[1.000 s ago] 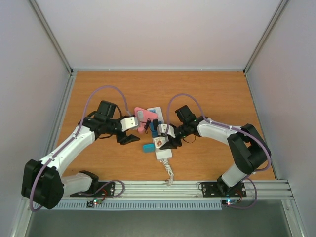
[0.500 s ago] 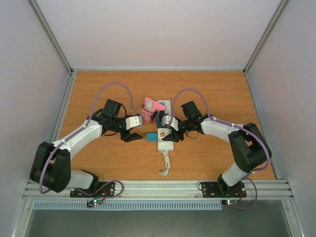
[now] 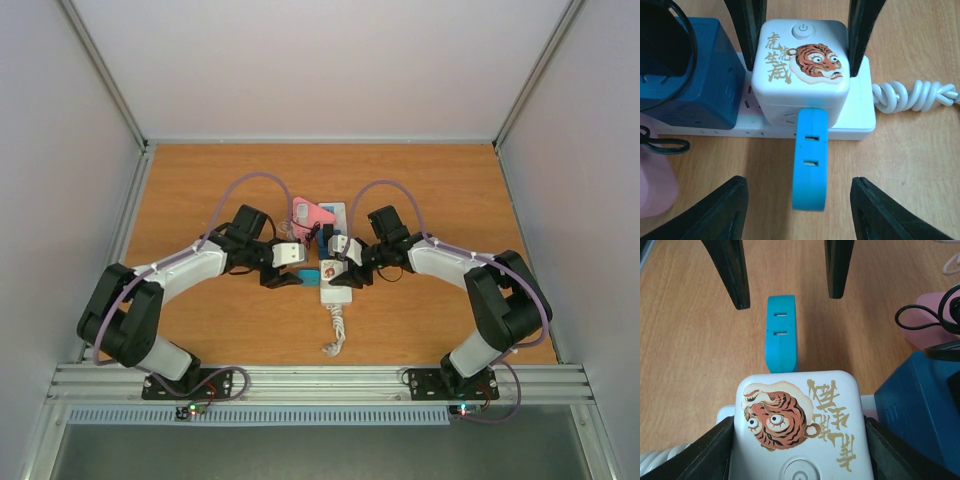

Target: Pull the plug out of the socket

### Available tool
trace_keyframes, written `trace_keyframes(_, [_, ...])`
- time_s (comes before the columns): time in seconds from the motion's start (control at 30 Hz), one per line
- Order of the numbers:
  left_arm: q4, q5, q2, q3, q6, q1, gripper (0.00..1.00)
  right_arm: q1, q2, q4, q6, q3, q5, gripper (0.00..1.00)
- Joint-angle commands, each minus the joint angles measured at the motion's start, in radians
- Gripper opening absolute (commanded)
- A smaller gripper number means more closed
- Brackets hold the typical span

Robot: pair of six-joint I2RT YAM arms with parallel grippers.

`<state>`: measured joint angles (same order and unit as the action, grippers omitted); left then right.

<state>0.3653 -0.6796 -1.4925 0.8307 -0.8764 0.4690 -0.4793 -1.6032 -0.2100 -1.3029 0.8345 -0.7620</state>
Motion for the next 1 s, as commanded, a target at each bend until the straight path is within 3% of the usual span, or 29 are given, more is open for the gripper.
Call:
trace_keyframes(0.0, [-0.114,0.009,-0.035,0.002,0.005,0.02,0.56,0.019,0.018,-0.028,-0.007,-0.014,0.061,0.32])
trace_keyframes(0.33, [-0.063,0.015,-0.071,0.024,-0.013,0.028,0.42,0.019,-0.001,-0.022,0.0,-0.004,0.066,0.31])
trace_keyframes(0.57, [-0.025,0.033,-0.075,0.033,0.005,0.028,0.15,0.02,-0.001,-0.025,-0.003,-0.004,0.078,0.29])
trace_keyframes(0.67, [0.007,0.053,-0.071,0.032,-0.006,0.027,0.08,0.025,-0.001,-0.036,-0.015,-0.01,0.08,0.28])
trace_keyframes(0.97, [0.073,0.079,-0.025,0.003,-0.063,-0.01,0.03,0.044,0.001,-0.074,-0.071,-0.016,0.09,0.24])
